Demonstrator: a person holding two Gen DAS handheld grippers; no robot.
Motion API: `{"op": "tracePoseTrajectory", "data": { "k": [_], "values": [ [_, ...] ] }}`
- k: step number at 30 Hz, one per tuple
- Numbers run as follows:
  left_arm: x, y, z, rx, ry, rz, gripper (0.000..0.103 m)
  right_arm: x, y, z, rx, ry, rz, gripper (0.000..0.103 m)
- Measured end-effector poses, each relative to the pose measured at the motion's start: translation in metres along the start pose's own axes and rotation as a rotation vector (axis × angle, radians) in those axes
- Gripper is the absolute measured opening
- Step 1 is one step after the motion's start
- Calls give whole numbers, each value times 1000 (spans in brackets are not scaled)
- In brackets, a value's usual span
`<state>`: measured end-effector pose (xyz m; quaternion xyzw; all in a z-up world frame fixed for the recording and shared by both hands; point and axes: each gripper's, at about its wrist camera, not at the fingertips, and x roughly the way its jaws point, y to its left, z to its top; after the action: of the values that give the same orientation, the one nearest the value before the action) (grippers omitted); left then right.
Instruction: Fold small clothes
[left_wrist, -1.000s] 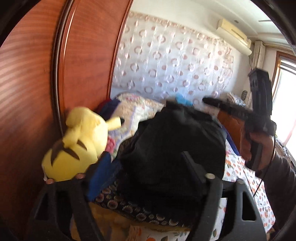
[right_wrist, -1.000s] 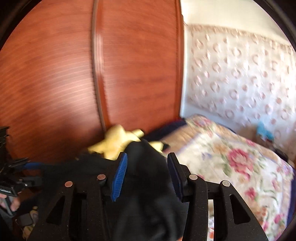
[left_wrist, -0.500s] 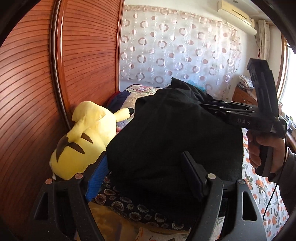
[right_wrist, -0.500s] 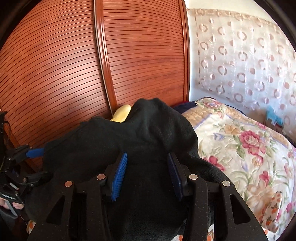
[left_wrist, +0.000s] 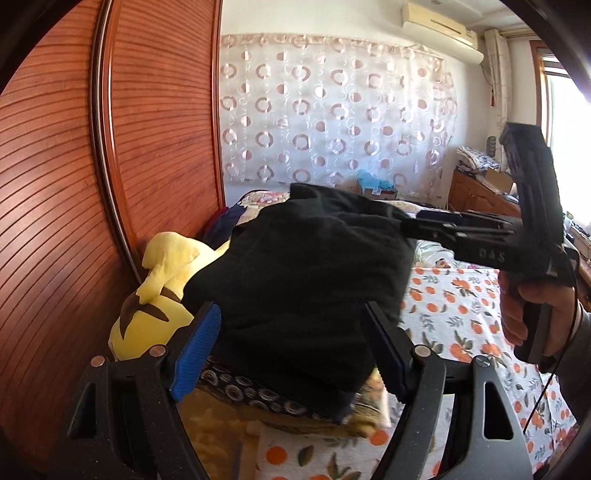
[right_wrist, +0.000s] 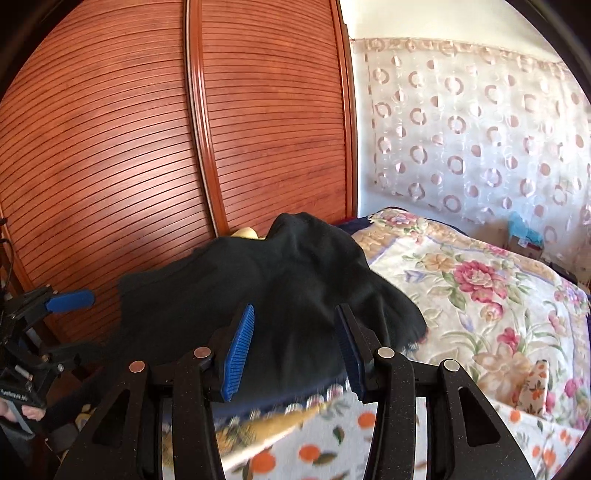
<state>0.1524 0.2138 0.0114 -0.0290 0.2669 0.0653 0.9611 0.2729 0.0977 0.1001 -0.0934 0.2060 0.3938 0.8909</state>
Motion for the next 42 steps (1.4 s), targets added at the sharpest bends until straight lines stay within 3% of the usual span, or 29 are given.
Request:
{"op": "tracePoseTrajectory", "data": {
  "k": [4,8,13,25,33,38,42],
  "values": [
    [-16,-12,-1,24,-27,8,78,-26,8,-10,14,-9,-11,47],
    [-32,-16,-4,12,-50,0,86,-51,17,-20,8,-25,-29,47],
    [-38,-18,-11,10,-33,-10,86,-76,29,-29,7,-43,-33,48],
    [-44,-58,-31,88,18,-92,86,-116,50,-51,16,-62,-66,68],
    [-43,-92,-45,97,51,-148,86,-153,45,-78,64,-57,-142,72],
    [-45,-119,-51,100,64,-185,86,-184,39,-98,112,-68,-226,72],
    [-49,-140,-54,95,56,-217,86,-215,41,-115,157,-77,-293,78]
  ]
}}
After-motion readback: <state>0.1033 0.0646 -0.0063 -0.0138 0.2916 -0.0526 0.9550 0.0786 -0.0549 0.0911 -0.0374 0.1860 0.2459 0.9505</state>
